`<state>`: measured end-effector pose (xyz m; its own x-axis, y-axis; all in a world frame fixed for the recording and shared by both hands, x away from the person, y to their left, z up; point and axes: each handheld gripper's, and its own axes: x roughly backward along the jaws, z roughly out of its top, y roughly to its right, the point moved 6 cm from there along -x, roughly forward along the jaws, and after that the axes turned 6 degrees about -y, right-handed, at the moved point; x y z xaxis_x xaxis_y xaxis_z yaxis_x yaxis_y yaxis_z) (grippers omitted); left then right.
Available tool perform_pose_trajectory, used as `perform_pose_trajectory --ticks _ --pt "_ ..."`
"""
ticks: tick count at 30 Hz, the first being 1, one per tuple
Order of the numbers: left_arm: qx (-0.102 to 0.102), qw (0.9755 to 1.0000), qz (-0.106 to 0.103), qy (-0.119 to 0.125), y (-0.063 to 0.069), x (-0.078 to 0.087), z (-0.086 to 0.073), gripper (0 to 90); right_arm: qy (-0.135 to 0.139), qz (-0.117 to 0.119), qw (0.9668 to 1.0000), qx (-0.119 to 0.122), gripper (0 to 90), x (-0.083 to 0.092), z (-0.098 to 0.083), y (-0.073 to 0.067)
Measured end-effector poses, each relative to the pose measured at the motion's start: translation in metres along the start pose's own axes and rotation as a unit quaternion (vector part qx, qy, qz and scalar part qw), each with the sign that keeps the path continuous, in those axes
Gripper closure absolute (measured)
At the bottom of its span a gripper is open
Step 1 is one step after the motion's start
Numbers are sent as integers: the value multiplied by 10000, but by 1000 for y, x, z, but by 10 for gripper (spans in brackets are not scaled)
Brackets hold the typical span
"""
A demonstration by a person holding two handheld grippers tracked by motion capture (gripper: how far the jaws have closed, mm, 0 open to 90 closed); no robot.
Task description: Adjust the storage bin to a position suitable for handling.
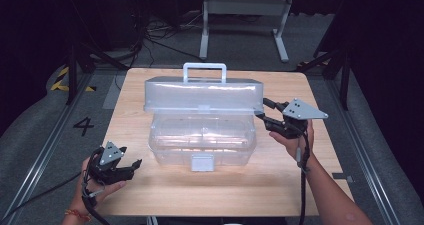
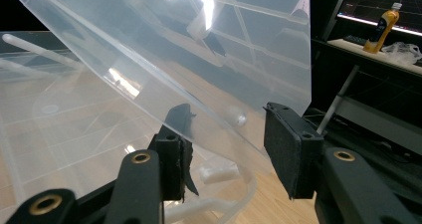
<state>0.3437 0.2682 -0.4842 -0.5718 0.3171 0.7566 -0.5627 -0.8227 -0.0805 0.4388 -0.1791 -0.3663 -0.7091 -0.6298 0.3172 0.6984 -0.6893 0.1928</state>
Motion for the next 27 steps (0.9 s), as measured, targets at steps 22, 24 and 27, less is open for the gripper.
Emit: perform_pose_trajectory --ticks 22,24,27 --pt "329 9988 -275 -233 3 -33 -23 218 266 -568 9977 -237 632 -16 25 16" --pt "312 9988 -288 -244 3 -32 -24 218 301 -623 9973 -260 638 -17 26 17" --pt "308 9988 -296 -248 3 -32 -24 219 365 -687 9964 -345 647 -19 28 19"
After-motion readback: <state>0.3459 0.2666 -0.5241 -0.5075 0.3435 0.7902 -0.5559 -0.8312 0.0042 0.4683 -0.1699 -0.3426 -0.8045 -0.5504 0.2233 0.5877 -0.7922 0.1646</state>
